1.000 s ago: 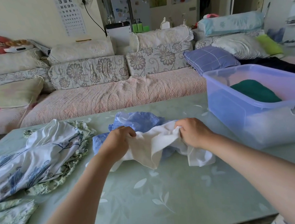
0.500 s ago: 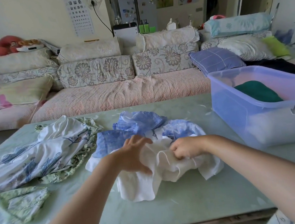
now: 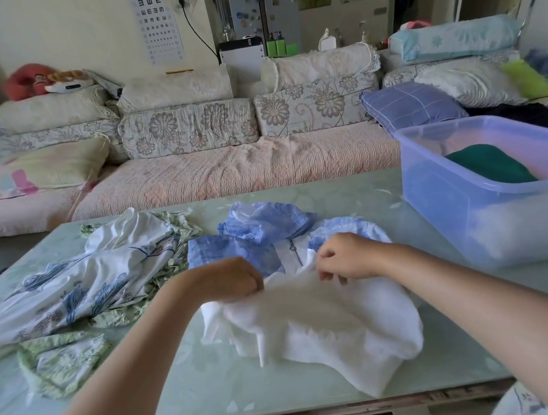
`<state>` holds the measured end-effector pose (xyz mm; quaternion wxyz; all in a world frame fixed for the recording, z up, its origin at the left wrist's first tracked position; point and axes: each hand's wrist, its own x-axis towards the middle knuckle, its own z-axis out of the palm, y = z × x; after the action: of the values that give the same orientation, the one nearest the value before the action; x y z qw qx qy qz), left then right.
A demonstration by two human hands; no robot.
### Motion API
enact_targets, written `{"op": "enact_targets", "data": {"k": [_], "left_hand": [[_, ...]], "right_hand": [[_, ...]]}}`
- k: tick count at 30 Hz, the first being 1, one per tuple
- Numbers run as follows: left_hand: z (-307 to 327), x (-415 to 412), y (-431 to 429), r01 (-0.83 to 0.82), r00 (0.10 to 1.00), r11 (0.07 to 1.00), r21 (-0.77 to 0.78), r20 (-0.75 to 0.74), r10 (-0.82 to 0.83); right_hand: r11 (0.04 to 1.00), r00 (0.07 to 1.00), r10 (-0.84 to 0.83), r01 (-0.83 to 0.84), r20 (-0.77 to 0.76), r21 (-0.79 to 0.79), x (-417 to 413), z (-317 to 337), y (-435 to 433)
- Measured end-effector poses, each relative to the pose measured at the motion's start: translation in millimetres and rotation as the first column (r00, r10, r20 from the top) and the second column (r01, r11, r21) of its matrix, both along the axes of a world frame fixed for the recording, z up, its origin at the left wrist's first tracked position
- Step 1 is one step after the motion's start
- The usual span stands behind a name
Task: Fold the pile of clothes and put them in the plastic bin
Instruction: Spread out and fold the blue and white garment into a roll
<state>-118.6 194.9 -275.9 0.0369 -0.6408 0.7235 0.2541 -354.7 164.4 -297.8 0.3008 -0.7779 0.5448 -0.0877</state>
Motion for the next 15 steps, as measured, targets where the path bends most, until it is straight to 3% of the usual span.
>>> {"op": "enact_targets", "data": {"k": [2, 4, 5, 7, 9, 10, 12, 15], "left_hand": [[-2.5, 0.0, 11.3, -0.057, 0.991, 0.92, 0.388, 0.134, 0.005], [-5.1, 0.2, 10.8, -0.021, 0.98, 0.897, 0.442, 0.185, -0.068], [-5.2, -1.2, 6.0, 0.017, 0.982, 0.94, 0.341, 0.172, -0.08], [-4.0, -8.2, -9.4, 0.033, 0.997, 0.999, -0.004, 0.069, -0.033], [-6.8, -19.4, -26.5, -0.037, 0.997, 0.939, -0.342, -0.082, 0.01], [-10.7, -26.9, -33.6, -0.061, 0.991, 0.903, -0.425, -0.132, 0.004], [-21.8, -43.6, -47.8, -0.024, 0.988, 0.894, -0.448, -0.146, -0.046], [-45.1, -68.8, -66.1, 0.108, 0.984, 0.937, -0.333, -0.099, -0.148]], "right_hand": [[0.977, 0.999, -0.04, 0.034, -0.026, -0.212, 0.8, -2.6, -6.9], [0.946, 0.996, -0.074, 0.056, -0.044, -0.318, -1.1, -4.7, -14.8], [0.934, 0.995, -0.084, 0.063, -0.046, -0.353, -4.1, -6.2, -20.6], [0.921, 0.993, -0.106, 0.078, -0.053, -0.382, -14.0, -11.7, -35.0], [0.906, 0.981, -0.169, 0.118, -0.092, -0.407, -24.9, -16.2, -48.1], [0.889, 0.966, -0.225, 0.148, -0.131, -0.432, -29.3, -16.8, -52.5], [0.85, 0.892, -0.388, 0.248, -0.233, -0.465, -36.8, -18.9, -59.1], [0.833, 0.764, -0.549, 0.467, -0.339, -0.295, -47.4, -26.2, -67.8]]}}
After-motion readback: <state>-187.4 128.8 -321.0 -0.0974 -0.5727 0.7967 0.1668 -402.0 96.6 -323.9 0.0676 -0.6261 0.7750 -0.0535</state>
